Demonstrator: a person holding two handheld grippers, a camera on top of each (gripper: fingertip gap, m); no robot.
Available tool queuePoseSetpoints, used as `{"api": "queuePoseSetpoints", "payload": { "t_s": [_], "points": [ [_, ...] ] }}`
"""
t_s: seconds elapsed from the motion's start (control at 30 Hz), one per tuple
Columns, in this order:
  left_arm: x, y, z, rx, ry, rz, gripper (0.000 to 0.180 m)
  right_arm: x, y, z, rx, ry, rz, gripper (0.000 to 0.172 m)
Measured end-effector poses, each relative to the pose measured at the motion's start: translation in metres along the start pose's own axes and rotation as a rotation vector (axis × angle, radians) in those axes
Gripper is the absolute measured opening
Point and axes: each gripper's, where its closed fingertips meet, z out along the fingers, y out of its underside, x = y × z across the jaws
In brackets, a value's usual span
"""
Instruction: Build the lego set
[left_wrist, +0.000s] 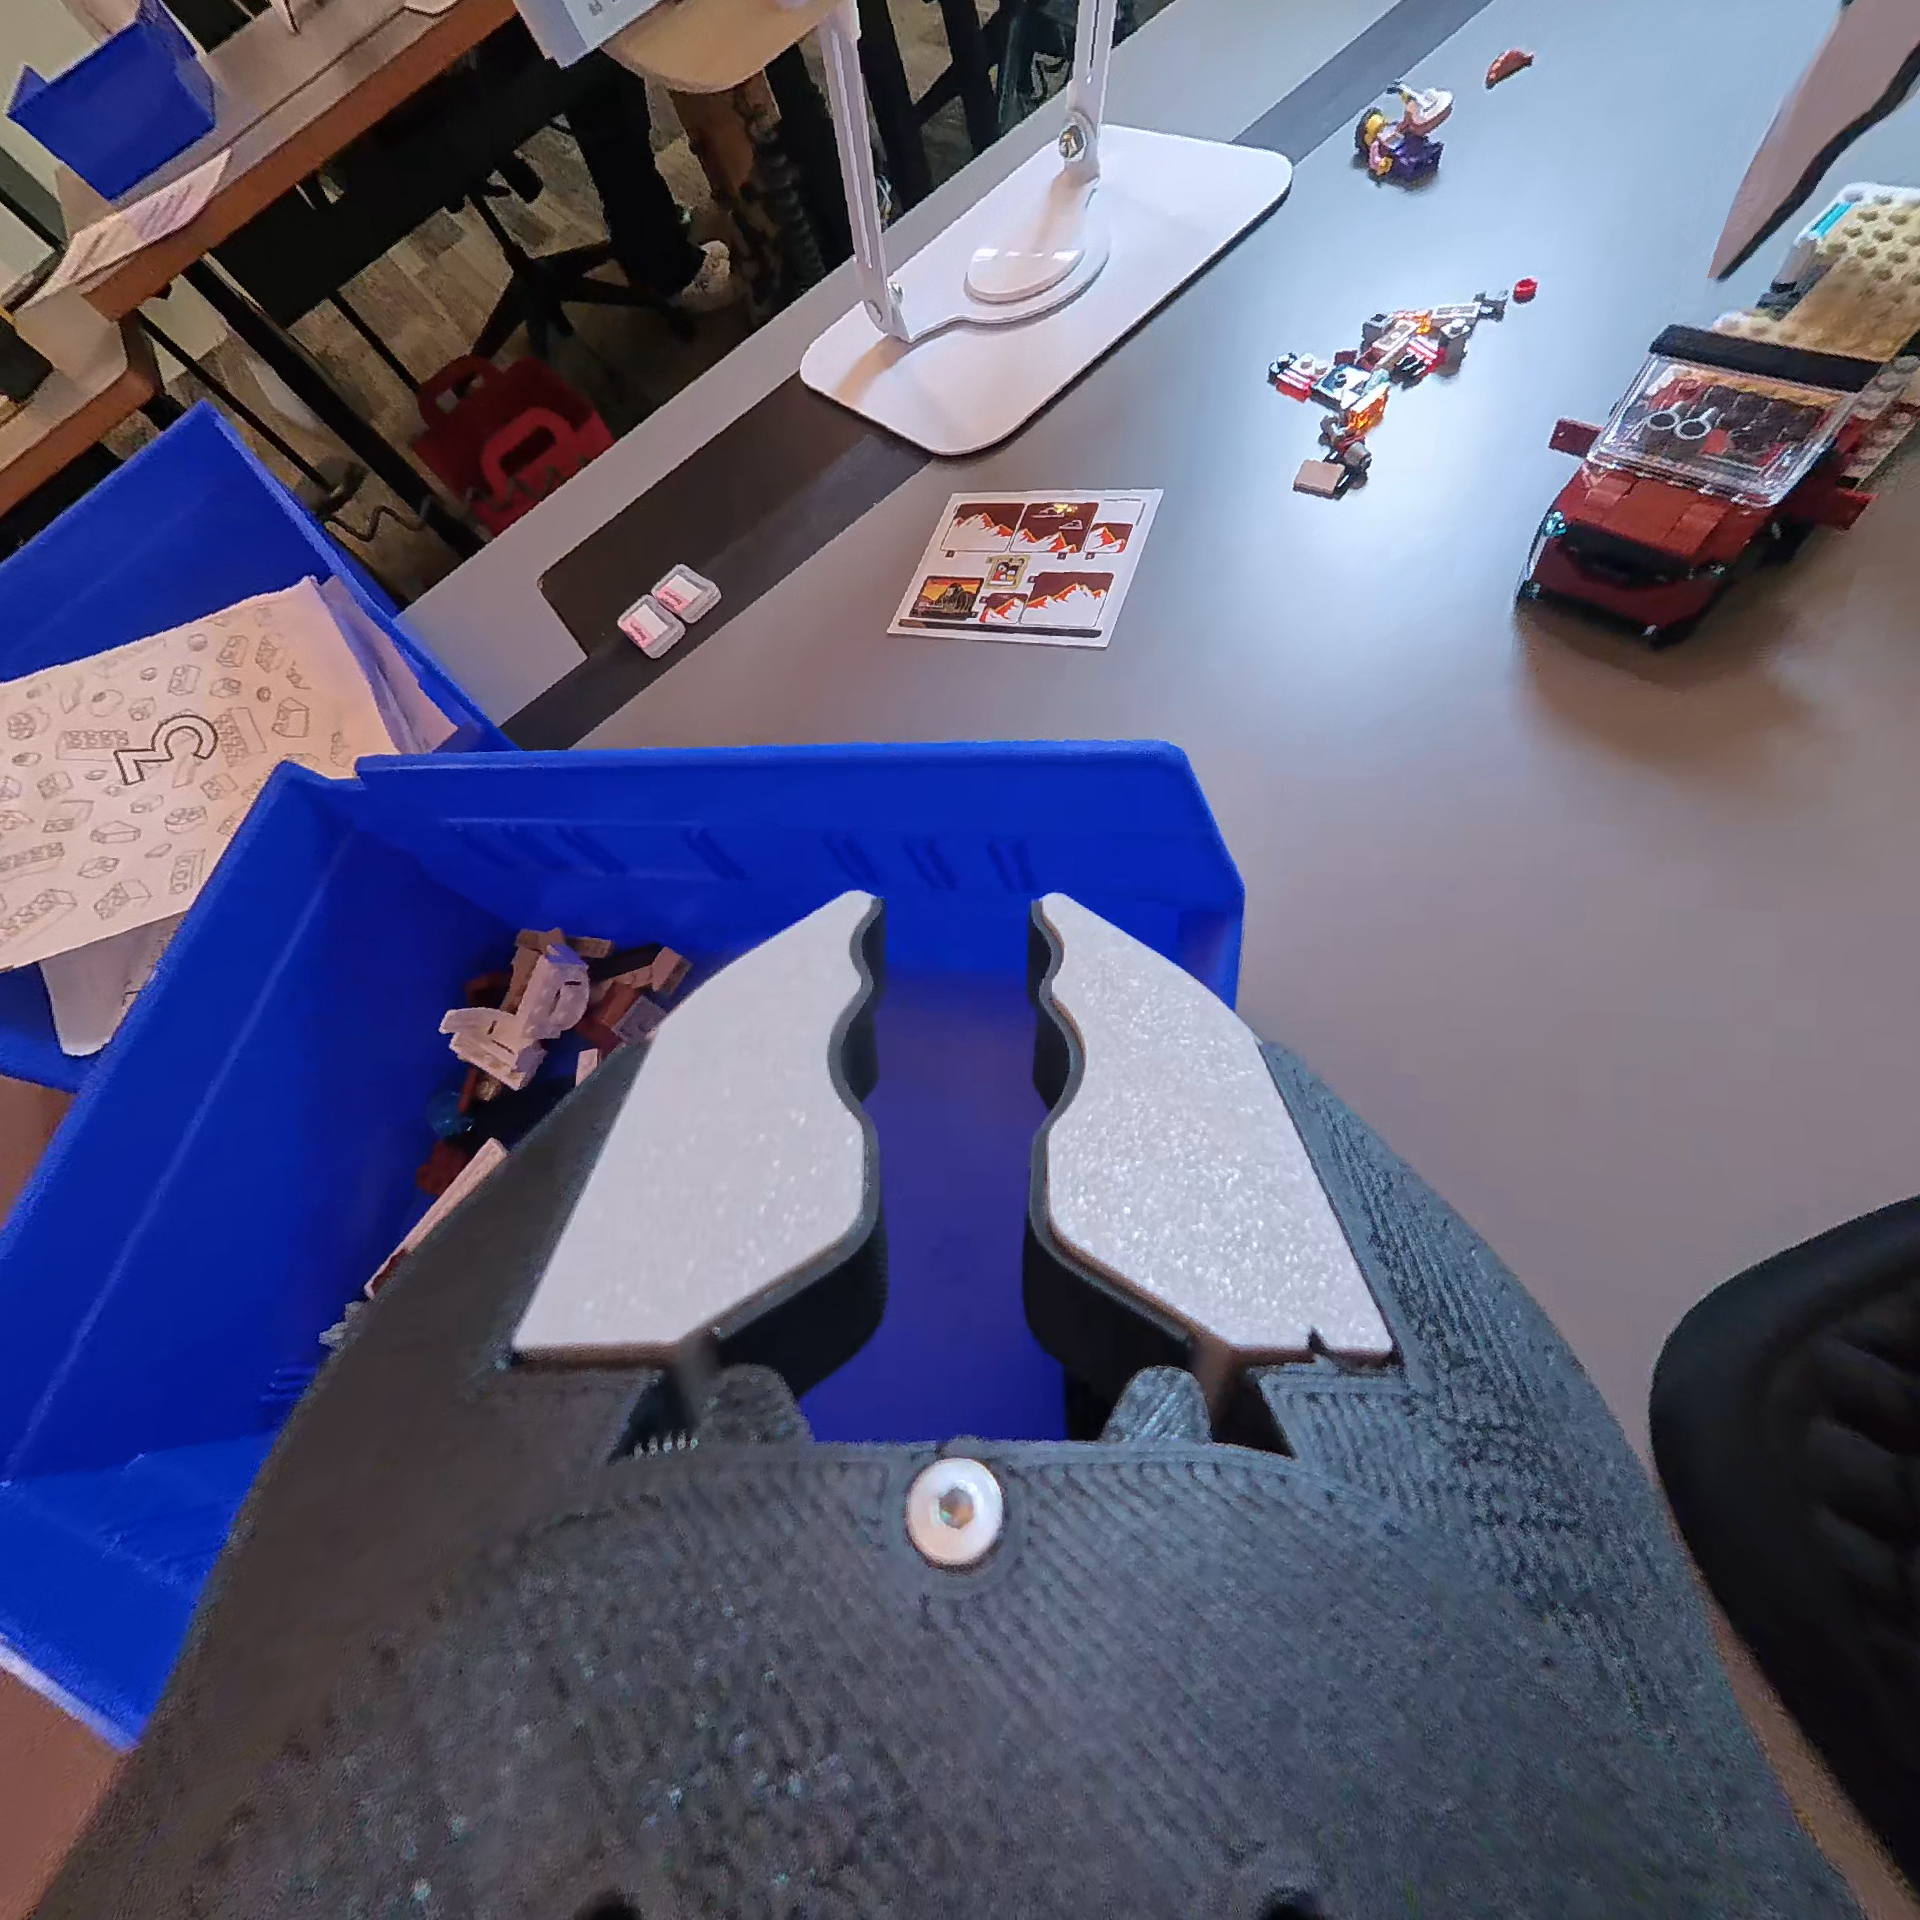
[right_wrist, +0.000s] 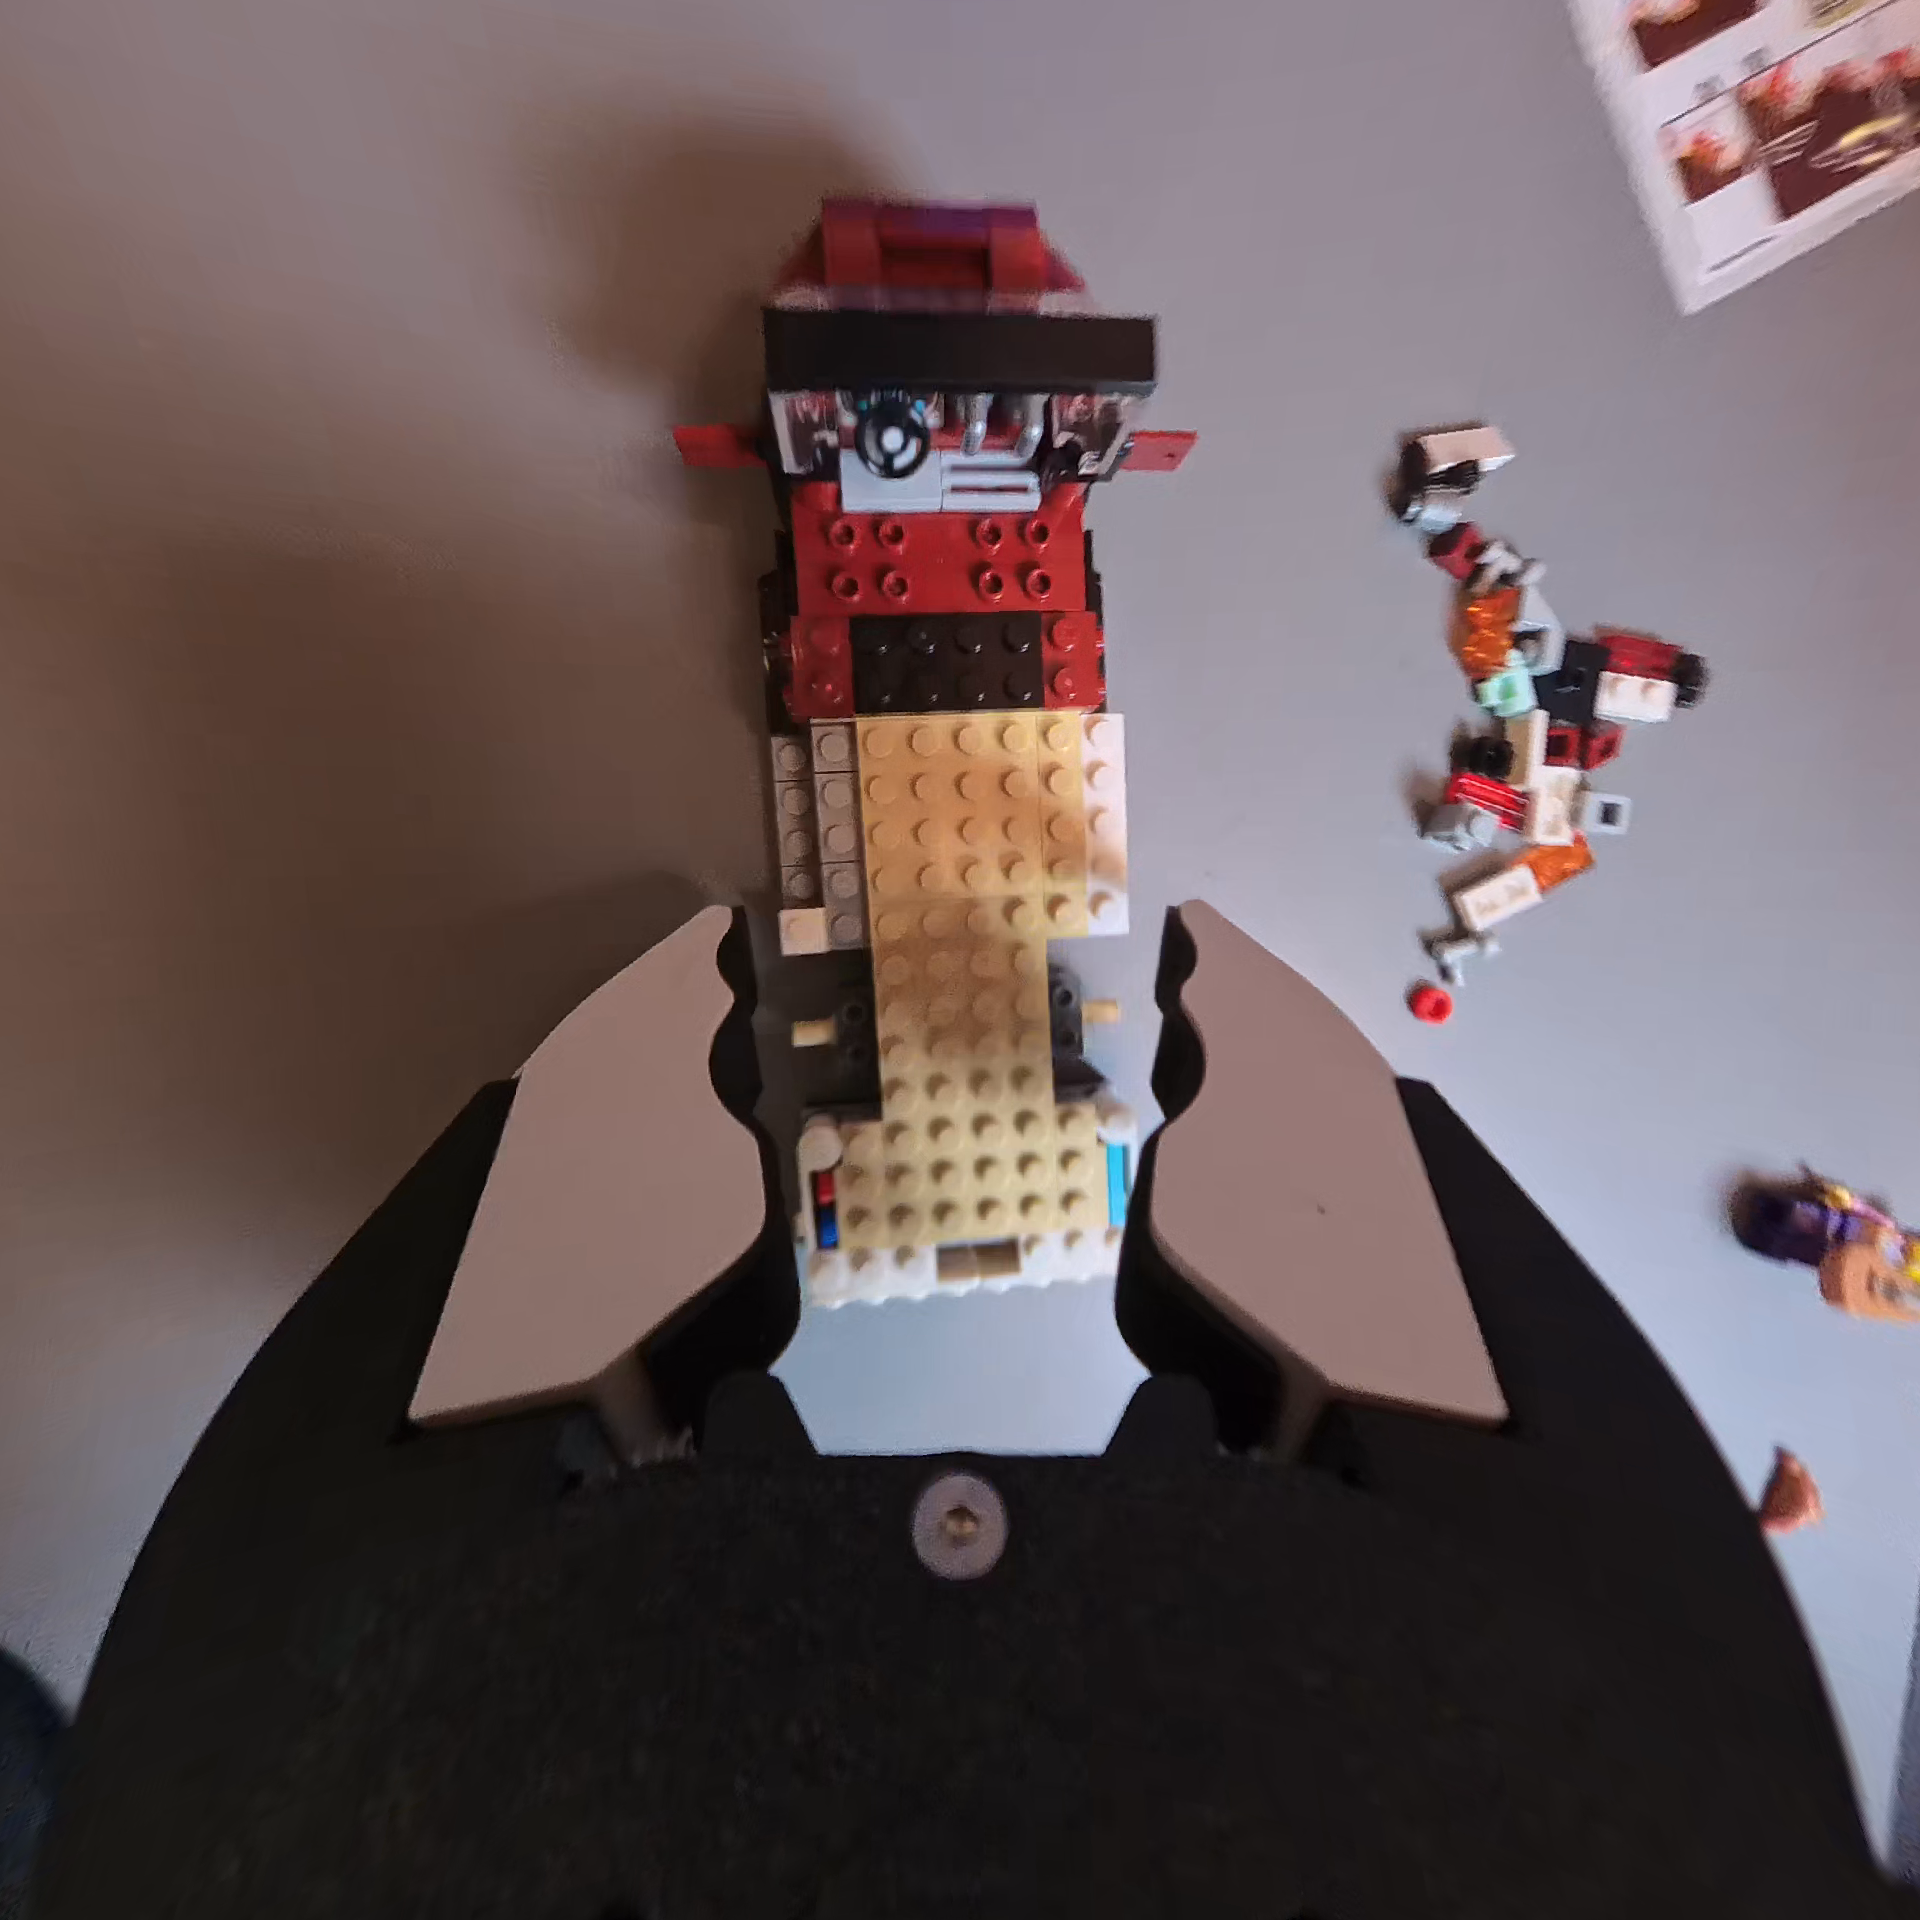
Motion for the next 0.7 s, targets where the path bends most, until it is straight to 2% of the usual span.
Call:
{"api": "queuePoseSetpoints", "payload": {
  "t_s": [0.1,0.23,0.3,0.37,0.47,0.57,0.63,0.7],
  "points": [
    [0.005,-0.002,-0.004,0.030,0.011,-0.013,0.026,-0.003,0.010,-0.045,0.105,0.097,0.110,0.067],
    [0.008,-0.007,-0.010,0.078,0.008,-0.024,0.024,-0.026,0.088,-0.087,0.026,0.207,0.309,0.051],
    [0.013,-0.013,-0.011,0.106,0.019,-0.030,0.023,-0.046,0.128,-0.093,-0.020,0.211,0.432,0.042],
    [0.017,-0.020,-0.009,0.126,0.025,-0.017,0.023,-0.064,0.152,-0.089,-0.033,0.192,0.534,0.041],
    [0.021,-0.029,-0.004,0.140,0.034,-0.002,0.023,-0.076,0.163,-0.080,-0.019,0.174,0.612,0.035],
    [0.022,-0.032,-0.003,0.142,0.039,-0.001,0.023,-0.072,0.165,-0.076,-0.025,0.189,0.604,0.008],
    [0.023,-0.031,-0.004,0.139,0.040,-0.001,0.023,-0.061,0.159,-0.075,-0.013,0.204,0.563,0.008],
    [0.022,-0.029,-0.007,0.136,0.035,-0.008,0.023,-0.038,0.136,-0.074,0.055,0.226,0.514,0.008]
  ]
}}
